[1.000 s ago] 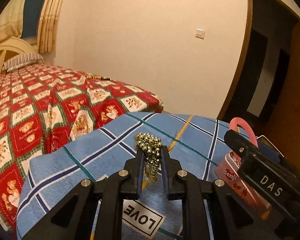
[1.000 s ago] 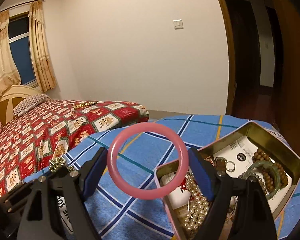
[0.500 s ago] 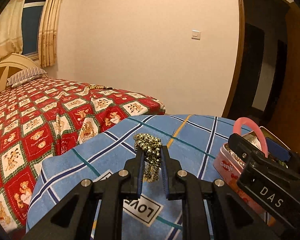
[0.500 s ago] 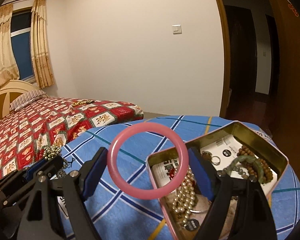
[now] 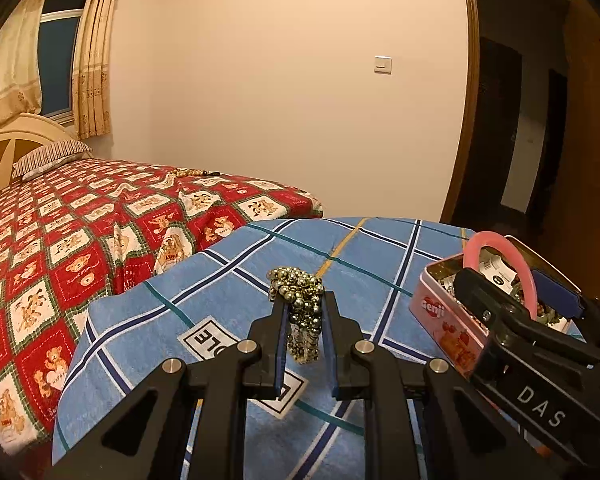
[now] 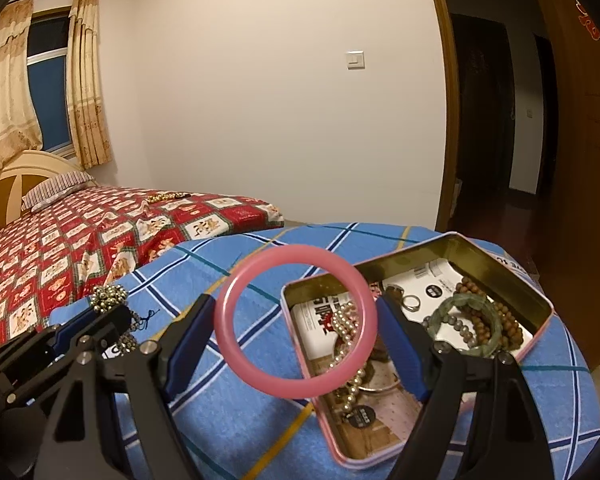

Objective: Organize jewelry
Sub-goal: 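Carry the pink bangle and gold bead chain over the pink tin with both tools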

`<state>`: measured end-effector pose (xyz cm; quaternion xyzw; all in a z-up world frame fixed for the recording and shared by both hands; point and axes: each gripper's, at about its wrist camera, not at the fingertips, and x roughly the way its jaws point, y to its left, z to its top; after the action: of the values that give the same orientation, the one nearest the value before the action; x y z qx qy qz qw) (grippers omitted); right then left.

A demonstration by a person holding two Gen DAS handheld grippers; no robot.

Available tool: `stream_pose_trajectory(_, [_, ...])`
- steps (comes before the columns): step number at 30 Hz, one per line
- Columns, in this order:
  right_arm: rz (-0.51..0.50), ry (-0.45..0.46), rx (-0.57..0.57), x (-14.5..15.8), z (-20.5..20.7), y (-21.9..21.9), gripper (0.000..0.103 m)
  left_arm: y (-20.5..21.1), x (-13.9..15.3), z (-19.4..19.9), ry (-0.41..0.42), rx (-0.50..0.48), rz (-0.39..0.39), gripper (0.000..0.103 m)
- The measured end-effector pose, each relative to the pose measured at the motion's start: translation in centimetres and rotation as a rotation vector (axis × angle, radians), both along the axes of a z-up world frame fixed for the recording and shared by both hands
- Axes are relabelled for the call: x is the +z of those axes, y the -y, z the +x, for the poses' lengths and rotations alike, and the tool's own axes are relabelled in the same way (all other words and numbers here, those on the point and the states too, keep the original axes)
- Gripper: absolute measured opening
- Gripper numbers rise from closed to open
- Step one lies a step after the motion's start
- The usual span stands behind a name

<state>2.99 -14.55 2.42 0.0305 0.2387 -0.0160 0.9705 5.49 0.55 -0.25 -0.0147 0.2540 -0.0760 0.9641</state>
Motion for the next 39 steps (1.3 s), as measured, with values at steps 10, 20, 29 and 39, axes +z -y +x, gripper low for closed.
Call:
stream_pose_trajectory(10, [-0.017, 0.014, -0.006, 0.2, -1.1, 0.2, 0.084, 0.4, 0.0, -0.9, 0.006, -0.001, 0.014, 0.015])
stream_pose_trajectory(20, [-0.022, 0.034, -0.035, 0.5, -1.9, 1.3, 0.084, 1.6, 0.1, -1.6, 0.012, -0.026, 0.001, 0.015])
stream_pose_trajectory(29, [-0.015, 0.045, -0.066, 0.7, -2.3, 3.0, 0.084, 3.6, 0.7, -2.4, 0.031, -0.069, -0.017, 0.015])
stream_pose_trajectory(39, [-0.016, 0.047, -0.124, 0.9, -2.5, 5.9, 0.084, 6.6, 1.3, -3.0, 0.054, -0.142, -0.030, 0.015])
